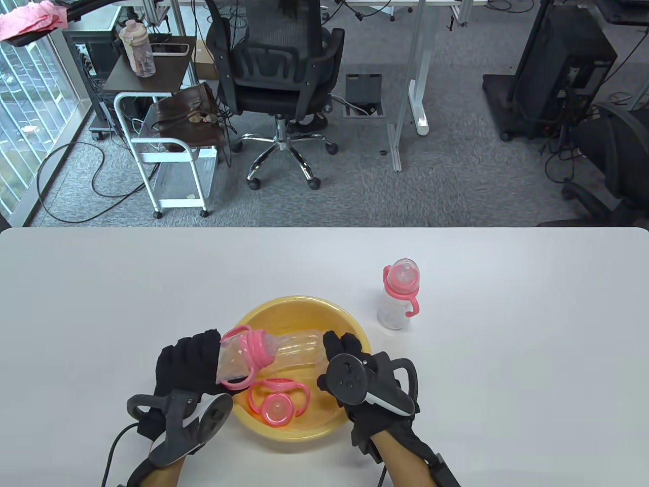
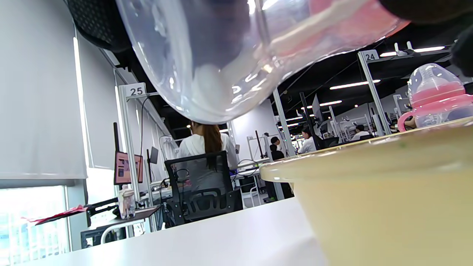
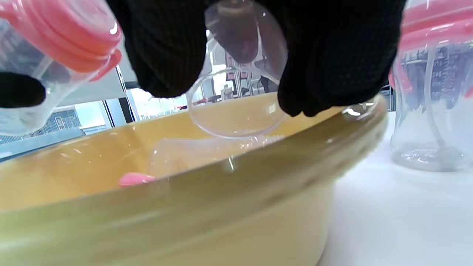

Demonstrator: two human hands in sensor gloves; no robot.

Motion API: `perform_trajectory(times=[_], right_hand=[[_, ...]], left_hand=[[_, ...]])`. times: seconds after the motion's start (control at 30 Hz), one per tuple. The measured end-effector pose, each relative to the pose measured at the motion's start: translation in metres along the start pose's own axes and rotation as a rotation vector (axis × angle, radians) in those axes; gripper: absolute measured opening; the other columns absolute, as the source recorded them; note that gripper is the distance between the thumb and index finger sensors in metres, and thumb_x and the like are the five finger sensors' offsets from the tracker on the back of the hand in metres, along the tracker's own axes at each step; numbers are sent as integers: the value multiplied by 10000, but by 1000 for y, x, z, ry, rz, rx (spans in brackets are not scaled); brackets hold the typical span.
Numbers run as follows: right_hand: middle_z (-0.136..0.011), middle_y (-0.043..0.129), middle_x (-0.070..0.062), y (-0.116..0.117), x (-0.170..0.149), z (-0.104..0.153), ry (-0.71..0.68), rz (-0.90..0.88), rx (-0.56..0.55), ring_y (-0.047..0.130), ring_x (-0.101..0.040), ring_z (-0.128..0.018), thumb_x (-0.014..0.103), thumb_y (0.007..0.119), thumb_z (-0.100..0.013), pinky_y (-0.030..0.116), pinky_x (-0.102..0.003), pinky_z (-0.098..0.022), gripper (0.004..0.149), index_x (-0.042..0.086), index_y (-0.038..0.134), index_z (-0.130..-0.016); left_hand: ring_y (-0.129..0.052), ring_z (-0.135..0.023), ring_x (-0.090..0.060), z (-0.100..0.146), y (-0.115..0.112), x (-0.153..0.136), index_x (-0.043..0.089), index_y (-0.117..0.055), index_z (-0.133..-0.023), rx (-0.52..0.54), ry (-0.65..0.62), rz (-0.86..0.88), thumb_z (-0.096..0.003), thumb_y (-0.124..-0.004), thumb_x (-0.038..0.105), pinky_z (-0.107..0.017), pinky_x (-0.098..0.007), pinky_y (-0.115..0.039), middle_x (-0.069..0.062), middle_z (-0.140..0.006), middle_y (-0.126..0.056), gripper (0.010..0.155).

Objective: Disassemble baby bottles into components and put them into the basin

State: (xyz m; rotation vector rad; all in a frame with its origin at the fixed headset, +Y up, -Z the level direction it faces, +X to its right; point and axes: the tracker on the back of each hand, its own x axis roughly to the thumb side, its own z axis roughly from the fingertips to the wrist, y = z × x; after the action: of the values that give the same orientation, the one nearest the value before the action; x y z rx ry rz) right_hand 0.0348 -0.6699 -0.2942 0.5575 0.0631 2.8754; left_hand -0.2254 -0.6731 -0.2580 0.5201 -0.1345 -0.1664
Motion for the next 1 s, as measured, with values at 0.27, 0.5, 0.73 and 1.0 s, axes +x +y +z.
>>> perform_trajectory(times=[0.27, 0.5, 0.73, 1.0], right_hand=[[-971, 747, -332, -1, 16, -27, 106, 150, 139, 993, -400, -483, 460, 808, -499, 896, -410, -326, 769, 44, 569, -1100], [-948, 782, -324, 7, 18, -50, 199, 240, 238, 1000, -361, -436, 486, 782, -508, 893, -382, -282, 736, 51, 619, -1078], [-982, 754, -312, 25, 13, -68, 270, 253, 348, 985, -373, -464, 487, 776, -513, 881, -385, -300, 734, 69, 603, -1092], [-1014, 713, -306, 8, 13, -58, 201, 147, 246, 954, -436, -595, 467, 754, -537, 862, -463, -418, 718, 73, 568, -1108]], left_hand=[[-926, -861, -317, 1, -2, -8, 137, -582, -1048, -5, 29, 17, -305, -658, 768, -675, -565, -732, -102, -963, -822, 978], [-924, -865, -312, 0, -5, -6, 143, -570, -1054, -26, 27, 14, -306, -654, 770, -679, -560, -732, -96, -967, -820, 980], [-925, -863, -313, 0, -4, -9, 141, -574, -1053, -22, 37, 19, -307, -655, 770, -676, -562, -733, -99, -966, -822, 980], [-925, -864, -311, 0, -4, -8, 140, -574, -1054, -28, 34, 18, -308, -654, 770, -678, -560, -733, -98, -967, -821, 979]])
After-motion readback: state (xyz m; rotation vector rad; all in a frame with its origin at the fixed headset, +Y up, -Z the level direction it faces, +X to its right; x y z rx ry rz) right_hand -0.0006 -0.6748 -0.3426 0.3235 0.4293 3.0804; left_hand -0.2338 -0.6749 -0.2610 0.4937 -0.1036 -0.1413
